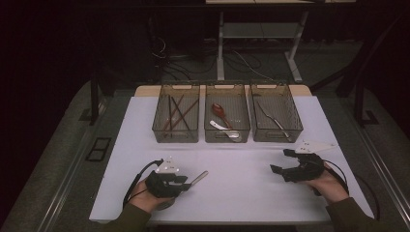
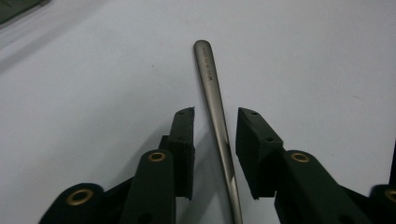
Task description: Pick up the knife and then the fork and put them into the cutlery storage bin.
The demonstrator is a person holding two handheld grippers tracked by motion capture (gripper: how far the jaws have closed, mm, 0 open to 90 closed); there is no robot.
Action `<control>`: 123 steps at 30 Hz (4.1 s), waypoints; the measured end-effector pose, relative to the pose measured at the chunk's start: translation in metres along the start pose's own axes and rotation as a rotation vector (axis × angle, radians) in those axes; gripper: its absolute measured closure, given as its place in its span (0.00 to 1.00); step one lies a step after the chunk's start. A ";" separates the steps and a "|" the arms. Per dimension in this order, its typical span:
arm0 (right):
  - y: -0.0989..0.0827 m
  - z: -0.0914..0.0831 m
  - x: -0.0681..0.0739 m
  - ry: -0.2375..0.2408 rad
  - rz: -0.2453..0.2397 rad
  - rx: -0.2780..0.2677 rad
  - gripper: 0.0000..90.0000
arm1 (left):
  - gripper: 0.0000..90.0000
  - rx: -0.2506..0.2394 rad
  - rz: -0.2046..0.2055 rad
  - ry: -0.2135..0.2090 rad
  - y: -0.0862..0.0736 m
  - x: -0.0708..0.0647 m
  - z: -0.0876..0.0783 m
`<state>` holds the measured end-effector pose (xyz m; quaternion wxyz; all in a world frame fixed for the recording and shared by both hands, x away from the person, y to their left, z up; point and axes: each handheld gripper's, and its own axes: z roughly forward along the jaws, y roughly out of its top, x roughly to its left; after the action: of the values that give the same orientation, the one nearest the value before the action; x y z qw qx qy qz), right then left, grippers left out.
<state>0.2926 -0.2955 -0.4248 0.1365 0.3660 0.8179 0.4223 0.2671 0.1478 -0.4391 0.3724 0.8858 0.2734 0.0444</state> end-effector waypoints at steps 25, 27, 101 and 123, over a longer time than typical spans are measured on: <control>0.000 0.001 -0.001 -0.005 -0.003 -0.008 0.20 | 0.91 0.040 0.053 -0.022 0.001 0.007 0.005; 0.000 0.001 -0.001 -0.006 -0.002 -0.007 0.20 | 0.91 0.033 0.053 -0.029 0.000 0.008 0.004; 0.081 0.049 0.026 0.477 -0.282 0.152 0.20 | 0.93 -0.081 0.446 -0.362 0.121 -0.014 0.049; 0.072 0.074 0.052 0.693 -0.333 0.332 0.89 | 0.93 -0.056 0.488 -0.395 0.122 -0.023 0.057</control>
<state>0.3306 -0.1879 -0.4087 -0.1413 0.0821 0.9204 0.3553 0.3186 0.0297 -0.3932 0.4209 0.9061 -0.0261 -0.0331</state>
